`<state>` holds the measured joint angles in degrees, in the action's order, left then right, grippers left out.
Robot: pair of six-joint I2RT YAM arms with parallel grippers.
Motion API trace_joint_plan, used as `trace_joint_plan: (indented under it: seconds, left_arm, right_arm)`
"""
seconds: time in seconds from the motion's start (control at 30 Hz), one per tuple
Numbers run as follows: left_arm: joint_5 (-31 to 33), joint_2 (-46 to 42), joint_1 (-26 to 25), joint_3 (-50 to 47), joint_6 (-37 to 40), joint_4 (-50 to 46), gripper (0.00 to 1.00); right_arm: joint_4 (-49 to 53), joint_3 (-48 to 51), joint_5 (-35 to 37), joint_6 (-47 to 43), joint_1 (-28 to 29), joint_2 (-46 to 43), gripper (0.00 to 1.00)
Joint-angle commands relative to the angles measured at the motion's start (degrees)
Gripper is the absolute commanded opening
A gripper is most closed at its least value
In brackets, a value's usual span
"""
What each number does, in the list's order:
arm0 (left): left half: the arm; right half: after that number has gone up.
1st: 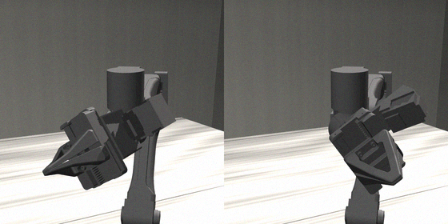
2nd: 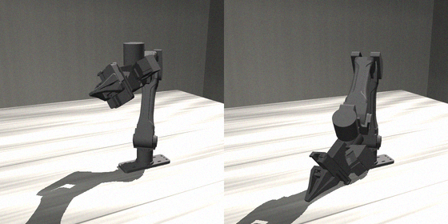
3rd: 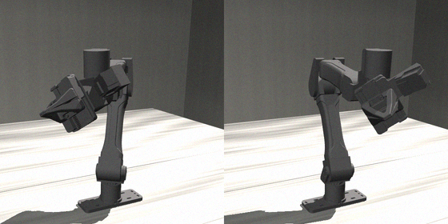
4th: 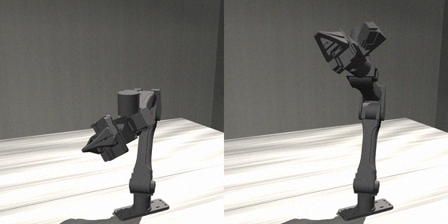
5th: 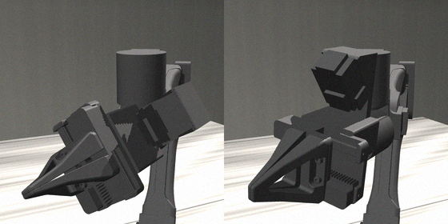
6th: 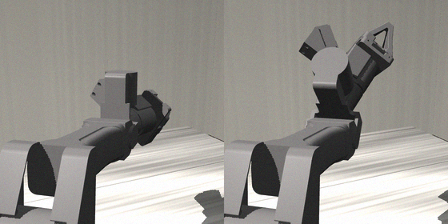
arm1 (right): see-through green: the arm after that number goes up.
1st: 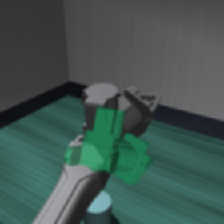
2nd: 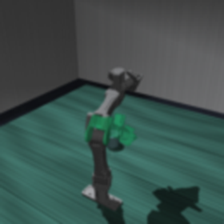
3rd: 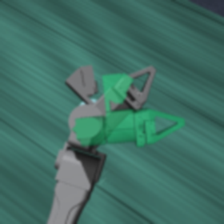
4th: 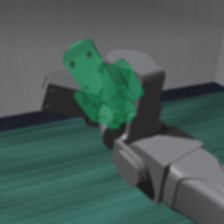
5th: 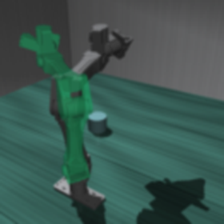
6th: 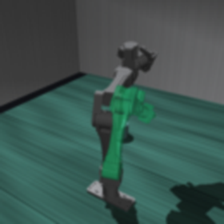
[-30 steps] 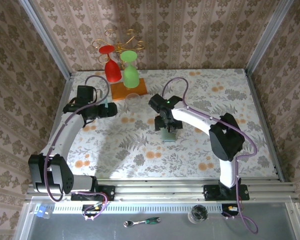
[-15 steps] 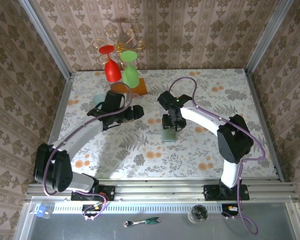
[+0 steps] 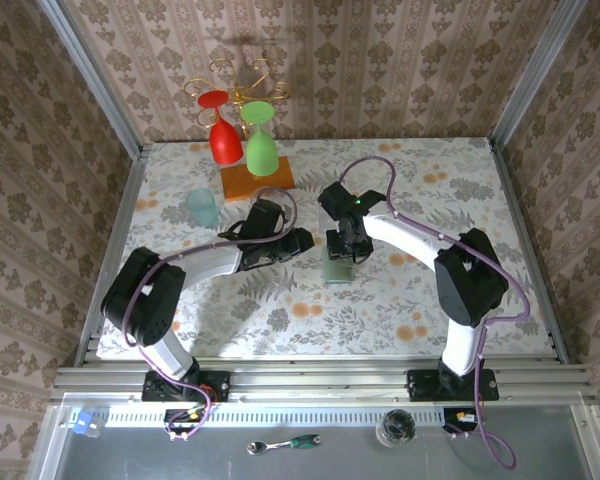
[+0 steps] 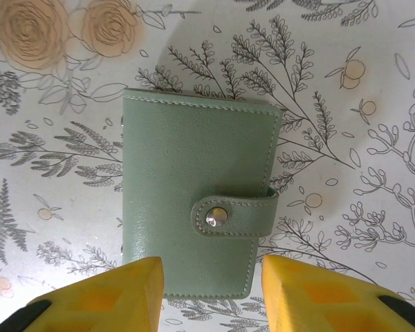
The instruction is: Take the credit cards out of the card holder
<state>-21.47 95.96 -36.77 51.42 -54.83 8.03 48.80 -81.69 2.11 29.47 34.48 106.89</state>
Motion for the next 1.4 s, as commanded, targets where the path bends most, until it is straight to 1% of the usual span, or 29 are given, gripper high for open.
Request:
trace_joint_plan:
  seconds: [0.0, 0.23, 0.43, 0.5, 1.07, 1.23, 1.37]
  left_arm:
    - [-0.34, 0.95, -1.05, -1.28, -2.61, 5.78, 0.28]
    - [1.07, 1.16, -2.35, -3.14, -3.09, 7.82, 0.18]
    - [0.92, 1.42, -2.35, -3.87, -3.41, 8.91, 0.11]
    - [0.81, 1.61, -2.36, -4.15, -3.53, 9.50, 0.09]
    - [-0.50, 3.48, -2.67, -3.73, -3.93, 10.11, 0.03]
    - [-0.59, 3.88, -2.81, -3.39, -3.97, 9.87, 0.02]
    - [-0.59, 4.06, -2.84, -3.26, -4.06, 9.83, 0.01]
  right_arm:
    - [0.40, -1.22, -0.79, -0.73, -0.29, 2.81, 0.42]
    - [0.63, -2.27, -1.19, -0.82, -0.29, 5.13, 0.40]
    - [0.69, -2.60, -1.11, -0.72, -0.29, 5.97, 0.39]
    - [0.77, -2.66, -0.91, -0.77, -0.38, 6.29, 0.36]
    - [-1.64, -0.84, 0.08, -1.15, -0.46, 8.14, 0.34]
    - [-3.11, 0.42, -0.59, -0.70, -0.55, 8.73, 0.29]
    - [-4.18, 1.33, -1.36, 0.35, -0.56, 8.84, 0.23]
